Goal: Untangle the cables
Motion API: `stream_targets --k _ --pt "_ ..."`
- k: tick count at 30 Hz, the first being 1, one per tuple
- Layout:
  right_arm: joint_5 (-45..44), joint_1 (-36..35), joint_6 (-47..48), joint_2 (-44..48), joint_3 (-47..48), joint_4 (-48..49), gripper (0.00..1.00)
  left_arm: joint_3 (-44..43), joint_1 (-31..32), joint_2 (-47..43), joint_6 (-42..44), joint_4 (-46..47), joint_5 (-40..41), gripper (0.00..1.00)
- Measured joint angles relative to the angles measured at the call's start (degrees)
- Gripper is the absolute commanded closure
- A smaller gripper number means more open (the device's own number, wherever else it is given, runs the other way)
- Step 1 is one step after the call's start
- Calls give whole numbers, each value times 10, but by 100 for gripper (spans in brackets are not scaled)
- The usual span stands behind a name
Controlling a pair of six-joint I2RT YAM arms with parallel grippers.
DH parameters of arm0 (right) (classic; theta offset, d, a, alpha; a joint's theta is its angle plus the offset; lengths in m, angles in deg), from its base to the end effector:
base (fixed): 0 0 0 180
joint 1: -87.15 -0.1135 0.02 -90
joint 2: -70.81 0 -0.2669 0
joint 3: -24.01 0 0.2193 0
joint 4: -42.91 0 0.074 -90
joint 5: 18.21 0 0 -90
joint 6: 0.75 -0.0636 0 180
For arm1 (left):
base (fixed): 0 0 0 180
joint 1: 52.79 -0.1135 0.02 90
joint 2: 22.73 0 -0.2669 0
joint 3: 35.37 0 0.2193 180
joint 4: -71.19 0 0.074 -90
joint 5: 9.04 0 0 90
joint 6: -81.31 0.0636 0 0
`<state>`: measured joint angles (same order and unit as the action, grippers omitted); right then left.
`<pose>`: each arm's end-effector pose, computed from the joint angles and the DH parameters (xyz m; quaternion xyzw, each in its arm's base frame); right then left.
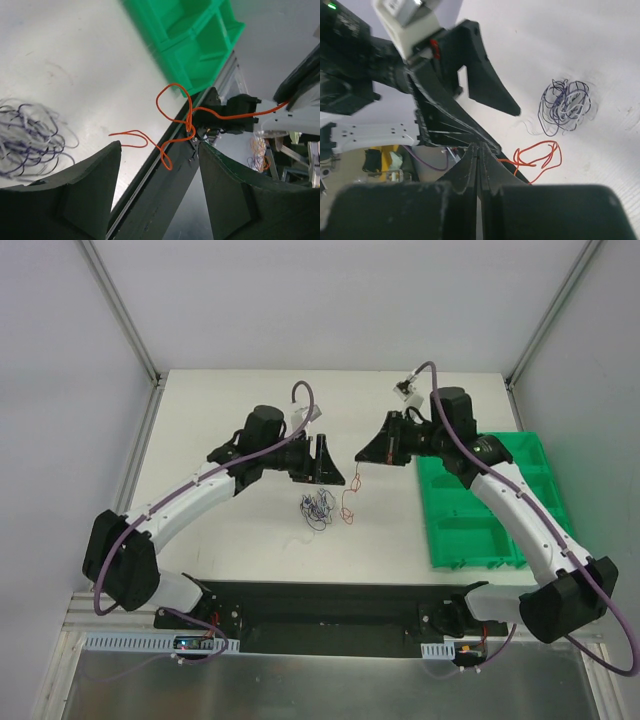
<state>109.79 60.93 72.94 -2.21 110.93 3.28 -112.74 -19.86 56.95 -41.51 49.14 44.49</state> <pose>0.2220 0.1530 0.3676 -0.2417 0.7827 0.4393 0.3687 0.2357 -0.1977 0.3156 0.1704 0.7980 -0.5003 0.2896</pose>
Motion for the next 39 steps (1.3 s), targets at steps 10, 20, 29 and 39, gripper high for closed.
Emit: stream_targets --k 10,20,29,39 --pt "63 44 -100 19 16 61 99 3 16 96 -72 168 -148 44" --pt "76 50 -158 26 17 101 100 -28 27 137 -74 154 -135 100" --pt "-132 96 -43 52 165 -93 100 12 22 139 -33 47 -75 100" --pt "-339 104 54 100 255 -243 100 15 23 142 5 13 -75 98"
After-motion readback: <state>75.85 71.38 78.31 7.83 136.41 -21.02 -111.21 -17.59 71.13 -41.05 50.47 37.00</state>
